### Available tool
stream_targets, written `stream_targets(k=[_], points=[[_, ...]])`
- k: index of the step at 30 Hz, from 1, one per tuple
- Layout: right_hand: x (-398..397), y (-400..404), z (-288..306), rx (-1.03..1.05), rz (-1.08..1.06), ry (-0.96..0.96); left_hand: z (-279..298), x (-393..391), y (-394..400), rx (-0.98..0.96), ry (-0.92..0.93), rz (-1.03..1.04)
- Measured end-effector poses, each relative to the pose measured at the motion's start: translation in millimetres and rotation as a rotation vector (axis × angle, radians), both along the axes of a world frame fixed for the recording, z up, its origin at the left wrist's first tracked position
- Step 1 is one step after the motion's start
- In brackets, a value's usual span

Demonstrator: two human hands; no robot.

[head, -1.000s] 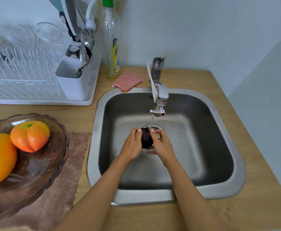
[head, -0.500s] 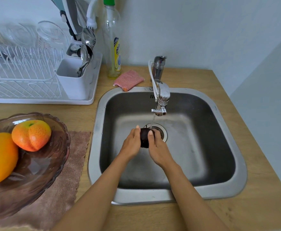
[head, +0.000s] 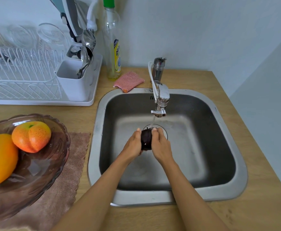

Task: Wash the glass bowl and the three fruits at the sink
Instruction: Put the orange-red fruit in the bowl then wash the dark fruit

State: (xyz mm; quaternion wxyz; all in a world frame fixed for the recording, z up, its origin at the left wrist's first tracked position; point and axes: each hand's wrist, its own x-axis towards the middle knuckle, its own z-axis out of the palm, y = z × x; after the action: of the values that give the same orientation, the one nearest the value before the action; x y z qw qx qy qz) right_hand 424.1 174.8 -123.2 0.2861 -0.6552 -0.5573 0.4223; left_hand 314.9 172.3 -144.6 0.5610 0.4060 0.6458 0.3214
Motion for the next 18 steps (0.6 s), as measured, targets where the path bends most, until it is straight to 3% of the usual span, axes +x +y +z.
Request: stream_targets(k=[4,9,15,18], points=[[2.6,7.6,1.2,-0.058,-0.112,0.04,-0.5,0.5,1.8,-0.045,-0.031,0.025],[-0.5,-2.9,1.0,-0.052,0.051,-0.008,8.0,-0.5,3.8,-0.157,-0.259,0.103],[4.2,11.0,-4.1,-0.223,-0.126,-0.026,2.1,1.8,-1.1,0.021,0.045,-0.087],[7.0,9.9,3.6,-0.365,-0.075,-0.015,7.3,2.8,-4.9,0.142,0.133,-0.111]])
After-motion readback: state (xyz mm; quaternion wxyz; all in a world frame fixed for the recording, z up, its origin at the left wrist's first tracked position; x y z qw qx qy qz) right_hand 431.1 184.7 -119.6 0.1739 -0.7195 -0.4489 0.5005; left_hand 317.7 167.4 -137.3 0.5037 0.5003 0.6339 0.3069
